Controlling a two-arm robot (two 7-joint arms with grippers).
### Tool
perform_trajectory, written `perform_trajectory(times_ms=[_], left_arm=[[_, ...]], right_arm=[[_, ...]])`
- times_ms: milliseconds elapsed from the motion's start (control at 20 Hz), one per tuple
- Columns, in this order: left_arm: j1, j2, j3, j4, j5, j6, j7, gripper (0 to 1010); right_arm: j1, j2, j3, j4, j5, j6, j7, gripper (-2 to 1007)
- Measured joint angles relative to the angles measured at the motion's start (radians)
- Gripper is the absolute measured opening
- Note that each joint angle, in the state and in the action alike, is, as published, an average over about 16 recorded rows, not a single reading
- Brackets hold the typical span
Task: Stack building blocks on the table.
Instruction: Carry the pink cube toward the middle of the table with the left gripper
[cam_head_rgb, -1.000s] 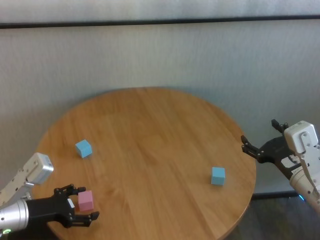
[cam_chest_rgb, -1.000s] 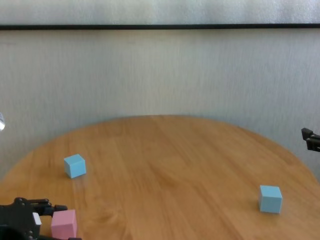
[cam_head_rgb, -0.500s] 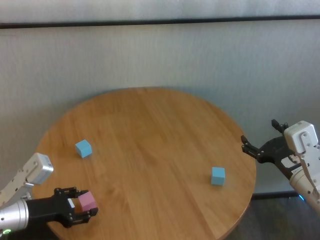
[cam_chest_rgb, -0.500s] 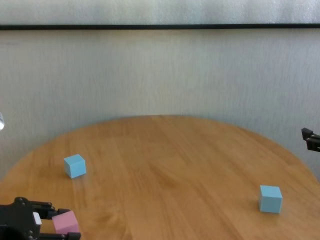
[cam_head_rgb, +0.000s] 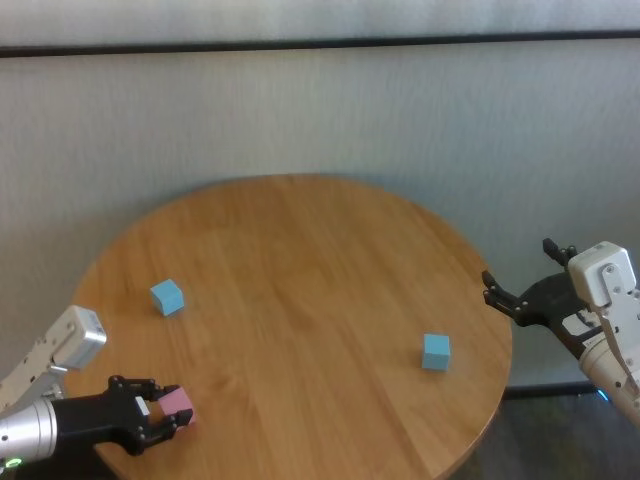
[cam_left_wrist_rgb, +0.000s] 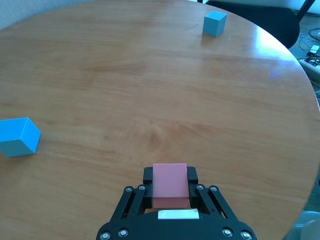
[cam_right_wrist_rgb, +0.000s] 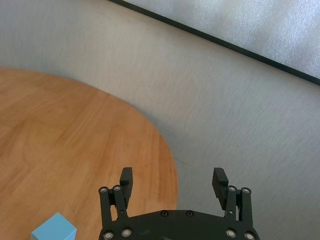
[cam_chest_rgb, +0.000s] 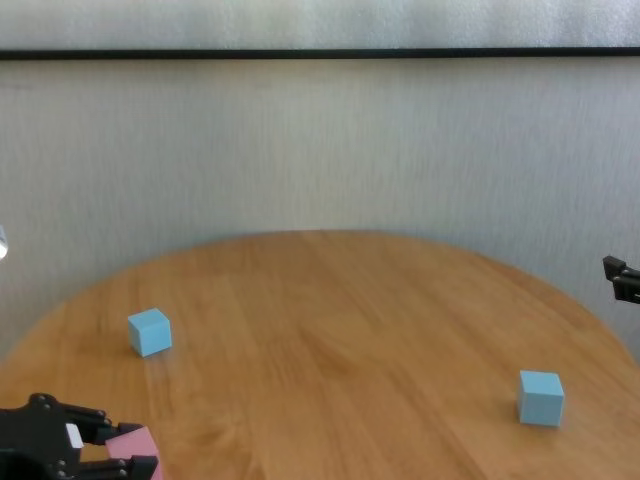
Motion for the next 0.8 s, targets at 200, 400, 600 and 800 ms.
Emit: perform_trajectory(times_ms=[200, 400, 600, 800], left_arm=[[0.001, -0.001, -0.003, -0.006, -0.001, 0.0, 0.006, 409], [0.0, -0.007, -0.006, -0.019, -0.004, 0.003, 0.015, 396], [-0.008, -0.019, -0.005, -0.034, -0.005, 0.006, 0.021, 396], [-0.027, -0.041, 0.005, -0.047, 0.0, 0.011, 0.025, 396]], right_arm=[[0.0, 0.0, 0.0, 0.0, 0.0, 0.0, 0.0, 1005], [0.0, 0.0, 0.0, 0.0, 0.0, 0.0, 0.0, 1005], [0.0, 0.0, 0.0, 0.0, 0.0, 0.0, 0.0, 1005], [0.0, 0.0, 0.0, 0.0, 0.0, 0.0, 0.0, 1005]])
